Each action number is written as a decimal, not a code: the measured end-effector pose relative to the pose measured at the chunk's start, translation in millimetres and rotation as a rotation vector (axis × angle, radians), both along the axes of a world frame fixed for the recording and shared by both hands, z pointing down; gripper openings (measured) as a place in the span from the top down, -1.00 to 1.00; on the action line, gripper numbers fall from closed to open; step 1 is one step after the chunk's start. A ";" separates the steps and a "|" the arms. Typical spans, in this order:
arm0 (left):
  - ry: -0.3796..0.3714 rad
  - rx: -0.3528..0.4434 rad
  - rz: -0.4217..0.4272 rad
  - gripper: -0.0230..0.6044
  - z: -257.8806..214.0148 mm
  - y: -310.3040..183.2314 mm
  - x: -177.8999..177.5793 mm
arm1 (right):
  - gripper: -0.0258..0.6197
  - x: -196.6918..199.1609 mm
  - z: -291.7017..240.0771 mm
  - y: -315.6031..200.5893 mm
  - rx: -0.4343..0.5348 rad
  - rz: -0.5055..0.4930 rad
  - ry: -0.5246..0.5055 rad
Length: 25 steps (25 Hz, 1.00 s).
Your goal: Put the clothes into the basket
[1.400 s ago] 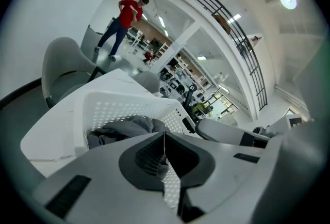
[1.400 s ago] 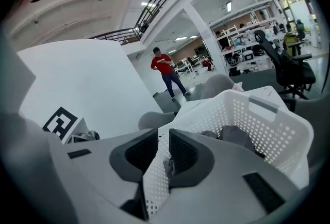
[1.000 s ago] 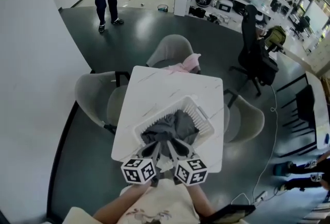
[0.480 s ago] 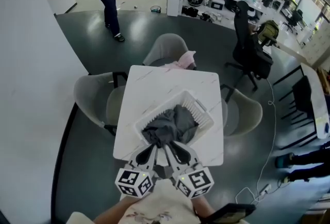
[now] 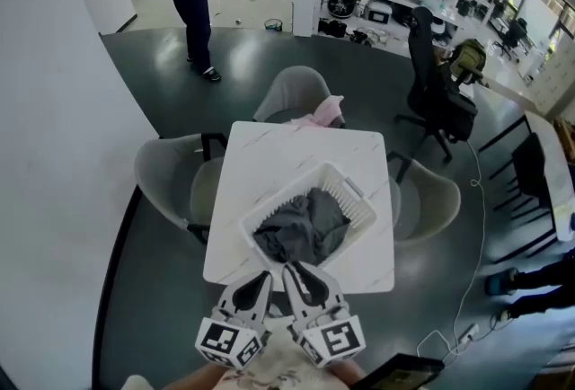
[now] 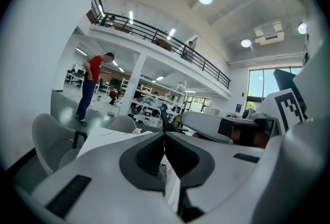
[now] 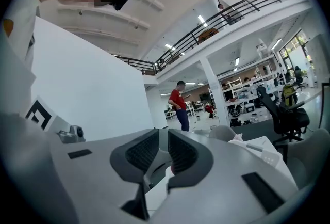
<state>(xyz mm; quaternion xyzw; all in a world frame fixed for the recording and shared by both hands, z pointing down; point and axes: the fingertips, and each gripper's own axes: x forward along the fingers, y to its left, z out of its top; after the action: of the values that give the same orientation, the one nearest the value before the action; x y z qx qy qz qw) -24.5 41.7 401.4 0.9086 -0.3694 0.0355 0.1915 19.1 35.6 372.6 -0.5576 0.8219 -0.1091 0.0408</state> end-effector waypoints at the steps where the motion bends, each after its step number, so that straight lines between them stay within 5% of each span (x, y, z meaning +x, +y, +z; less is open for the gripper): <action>1: -0.009 0.009 -0.002 0.89 -2.4 1.5 -1.5 | 0.73 -2.7 -4.3 1.5 0.018 -0.003 0.001; 12: -0.029 0.139 -0.052 0.89 -26.7 10.2 -14.5 | 0.83 -7.0 -22.7 13.0 0.093 0.019 0.048; 25: -0.021 0.125 -0.045 0.89 -22.5 23.5 -13.9 | 0.83 -9.3 -12.0 28.6 0.058 0.019 0.074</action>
<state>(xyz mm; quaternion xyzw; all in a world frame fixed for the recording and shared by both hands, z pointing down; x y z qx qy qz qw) -38.4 65.2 378.9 0.9099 -0.3932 0.0173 0.1311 9.7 64.2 360.6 -0.5678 0.8202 -0.0643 0.0274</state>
